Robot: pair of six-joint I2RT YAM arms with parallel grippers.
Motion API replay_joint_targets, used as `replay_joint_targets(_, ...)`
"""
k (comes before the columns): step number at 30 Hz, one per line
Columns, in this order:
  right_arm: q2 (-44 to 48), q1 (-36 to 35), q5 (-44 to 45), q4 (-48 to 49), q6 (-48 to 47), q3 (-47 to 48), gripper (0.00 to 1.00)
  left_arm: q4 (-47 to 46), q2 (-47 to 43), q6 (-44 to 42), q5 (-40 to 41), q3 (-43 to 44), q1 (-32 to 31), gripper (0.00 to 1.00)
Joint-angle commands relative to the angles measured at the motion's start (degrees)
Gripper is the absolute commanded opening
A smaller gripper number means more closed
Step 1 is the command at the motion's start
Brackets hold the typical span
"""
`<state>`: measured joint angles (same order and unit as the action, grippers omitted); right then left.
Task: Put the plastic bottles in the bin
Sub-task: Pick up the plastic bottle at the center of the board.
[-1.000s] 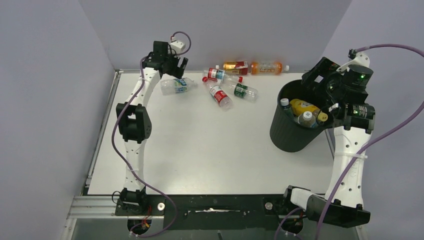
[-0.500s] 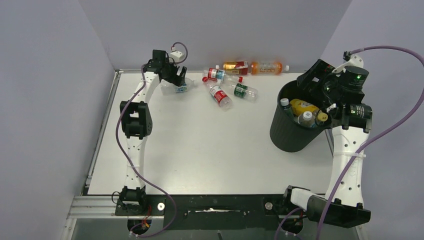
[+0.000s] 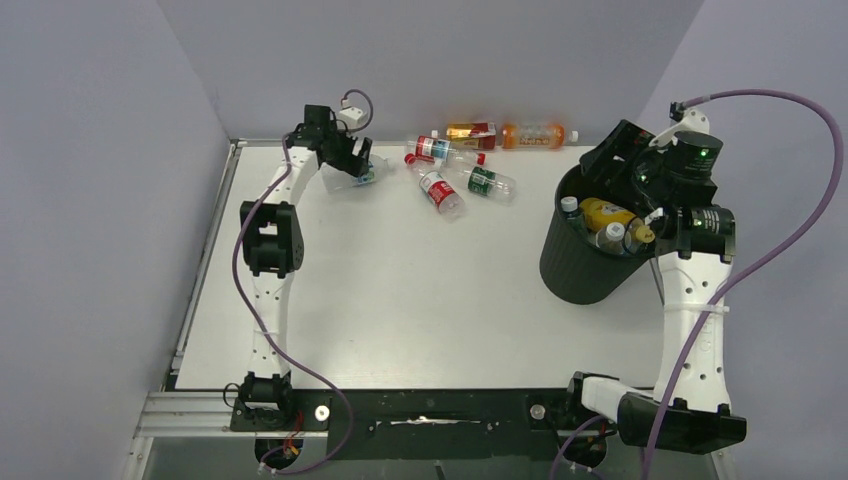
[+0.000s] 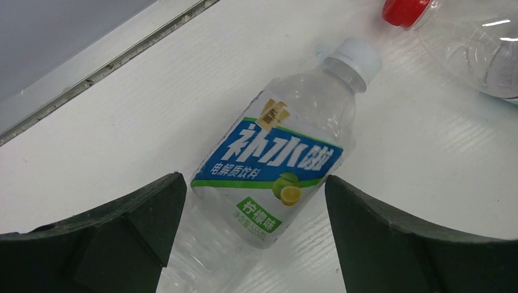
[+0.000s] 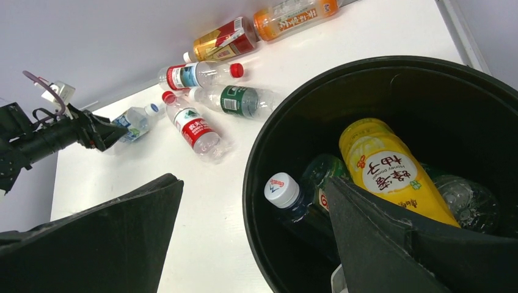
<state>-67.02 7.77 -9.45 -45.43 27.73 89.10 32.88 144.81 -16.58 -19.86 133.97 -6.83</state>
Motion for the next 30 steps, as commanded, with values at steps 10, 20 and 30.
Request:
replay_joint_targets(10,3.5,-1.0,-0.4,3.7,1.2,-2.0,0.91,2.0,-7.0,2.5,5.8,-7.9,-2.1,0.84)
replay_joint_targets(20,7.0,-0.9,-1.4,2.1,1.1,-2.6,0.90,2.9,-14.0,6.2,8.4,-18.6,-6.1,0.45)
replay_joint_targets(30,8.5,-1.0,-3.3,1.0,1.4,-1.3,0.90,4.5,-32.2,9.1,11.1,-26.9,-13.4,0.45)
